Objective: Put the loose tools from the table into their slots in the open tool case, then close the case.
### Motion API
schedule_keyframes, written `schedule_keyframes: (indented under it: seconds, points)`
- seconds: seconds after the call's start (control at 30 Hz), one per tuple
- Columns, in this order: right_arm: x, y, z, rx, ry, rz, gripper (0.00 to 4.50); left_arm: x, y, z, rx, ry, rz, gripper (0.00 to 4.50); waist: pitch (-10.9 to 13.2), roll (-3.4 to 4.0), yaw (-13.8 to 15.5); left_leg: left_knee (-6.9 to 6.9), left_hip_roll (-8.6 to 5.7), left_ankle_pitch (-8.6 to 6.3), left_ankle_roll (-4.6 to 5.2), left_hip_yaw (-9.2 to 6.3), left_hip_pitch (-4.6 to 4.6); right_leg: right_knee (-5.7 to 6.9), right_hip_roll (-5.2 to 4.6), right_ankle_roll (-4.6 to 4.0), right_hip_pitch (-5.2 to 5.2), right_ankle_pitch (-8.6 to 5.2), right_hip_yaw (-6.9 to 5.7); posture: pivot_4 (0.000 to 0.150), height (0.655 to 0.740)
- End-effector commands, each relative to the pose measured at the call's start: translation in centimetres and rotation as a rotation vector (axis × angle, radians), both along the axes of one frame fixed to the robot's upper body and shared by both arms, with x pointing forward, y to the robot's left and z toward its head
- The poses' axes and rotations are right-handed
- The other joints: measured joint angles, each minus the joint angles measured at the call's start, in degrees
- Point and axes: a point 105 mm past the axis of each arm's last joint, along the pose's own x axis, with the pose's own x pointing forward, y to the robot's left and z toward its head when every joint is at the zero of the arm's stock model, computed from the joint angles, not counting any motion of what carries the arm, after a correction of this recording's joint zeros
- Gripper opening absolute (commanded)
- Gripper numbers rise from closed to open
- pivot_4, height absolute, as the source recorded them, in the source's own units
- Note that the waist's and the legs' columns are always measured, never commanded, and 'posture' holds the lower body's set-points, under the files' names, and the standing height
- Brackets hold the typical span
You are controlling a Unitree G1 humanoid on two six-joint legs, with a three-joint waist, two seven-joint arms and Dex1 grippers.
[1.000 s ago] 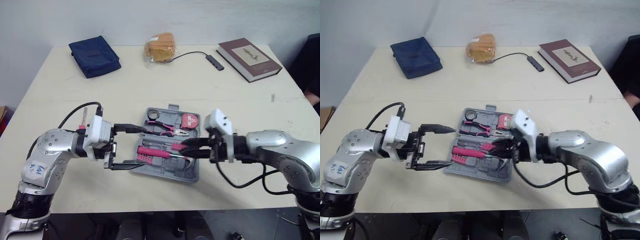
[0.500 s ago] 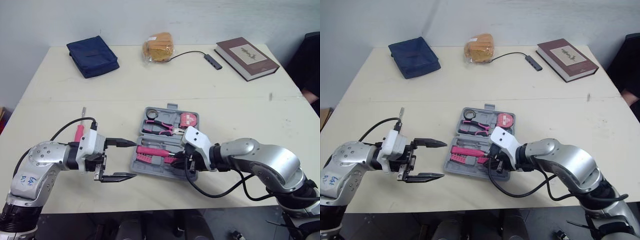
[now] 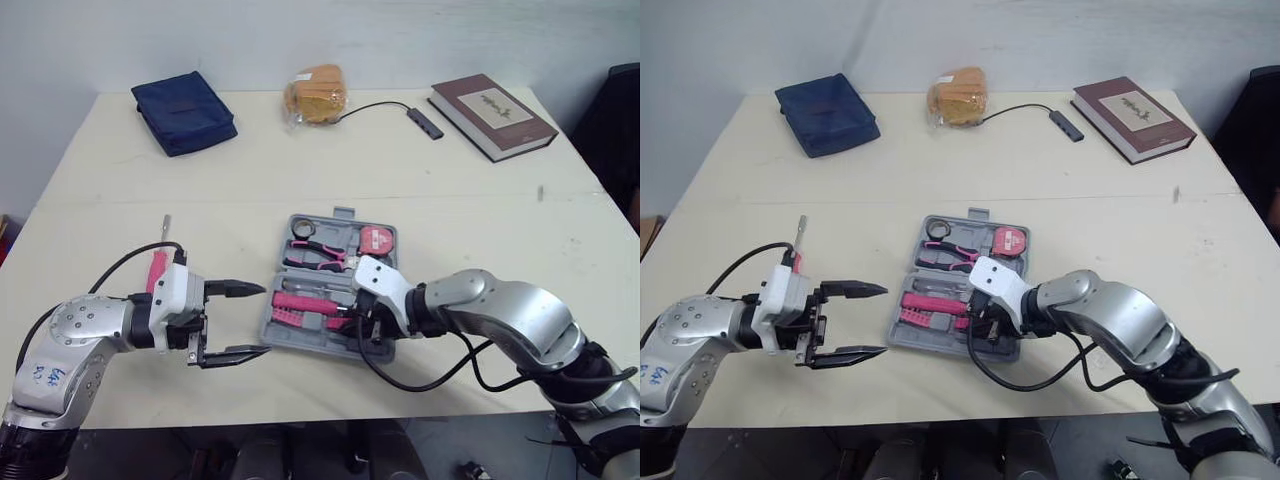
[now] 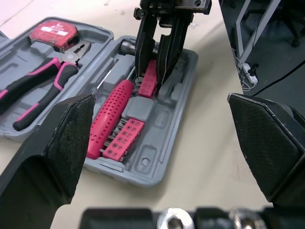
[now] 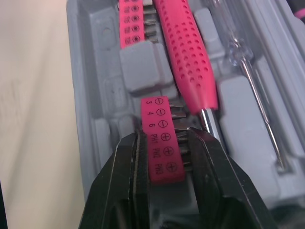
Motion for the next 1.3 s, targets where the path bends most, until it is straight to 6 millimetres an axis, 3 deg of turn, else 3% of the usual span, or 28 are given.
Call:
schedule_keyframes:
  seconds: [0.03,0.33,0.5,0.6,0.73,0.87,0.97,1.2,1.3]
  points:
    - [-0.2,1.1,0.1,0.007,-0.004,0.047,0.81,-0.2,0.4,0.7,0.001,-0.039,0.022,4.5,-0.01,-0.01,-0.11,0.0,0.01,0.0,0.0,0.0,0.01,0.0,0.0,0.0,0.0,0.0,-0.01,0.15,0.74]
    - [-0.6,1.1,0.1,0.01,0.042,0.071,0.81,0.0,0.4,0.0,-0.007,-0.023,0.037,4.5,-0.01,-0.01,-0.05,0.0,0.06,-0.02,-0.06,0.02,0.05,0.07,0.01,-0.07,-0.01,-0.03,-0.03,0.15,0.74]
    - [-1.3,0.9,2.1,0.106,0.029,0.114,3.26,0.1,0.2,-0.1,-0.014,-0.019,0.037,4.5,-0.01,-0.01,0.01,0.0,0.06,-0.03,-0.06,0.01,0.04,0.06,0.0,-0.07,0.0,-0.03,-0.04,0.15,0.74]
    - [-1.7,-0.2,3.4,0.141,0.027,0.152,4.39,0.1,0.3,-0.2,-0.015,-0.017,0.037,4.5,-0.01,-0.01,0.04,0.01,0.03,-0.04,-0.03,0.01,0.03,0.05,0.03,-0.05,0.0,-0.03,-0.04,0.15,0.74]
    - [-1.3,-2.1,5.4,0.251,0.037,0.147,4.39,0.2,0.5,-0.3,-0.017,-0.022,0.045,4.5,-0.01,-0.01,0.09,0.02,0.04,-0.06,0.0,0.0,0.04,0.04,0.0,-0.05,0.01,-0.02,-0.02,0.15,0.74]
    - [-1.2,-3.3,6.0,0.392,-0.12,0.23,4.39,0.3,0.3,-0.4,-0.029,-0.033,0.038,4.5,-0.01,-0.02,0.17,0.0,0.03,-0.07,-0.01,0.0,0.04,0.0,0.08,-0.05,0.03,-0.03,-0.04,0.15,0.74]
    - [-1.0,-3.5,4.3,0.391,-0.179,0.249,3.53,0.5,0.3,-0.4,-0.029,-0.04,0.029,4.5,-0.02,-0.04,0.15,0.02,-0.01,-0.06,-0.01,0.06,0.06,0.01,0.12,-0.01,0.06,-0.01,-0.18,0.15,0.74]
    - [0.1,-2.7,1.0,0.356,-0.282,0.259,0.14,0.9,0.4,-0.5,-0.028,-0.043,0.022,4.5,-0.03,-0.05,0.04,0.04,0.0,-0.05,-0.01,0.23,0.2,0.18,0.15,0.01,0.05,0.01,-0.1,0.15,0.74]
    - [0.1,-2.4,0.0,0.321,-0.287,0.286,0.06,1.0,0.4,-0.5,-0.026,-0.047,0.023,4.5,-0.03,-0.05,0.08,0.06,0.0,-0.05,-0.01,0.23,0.2,0.37,0.13,0.0,0.05,0.0,-0.09,0.15,0.74]
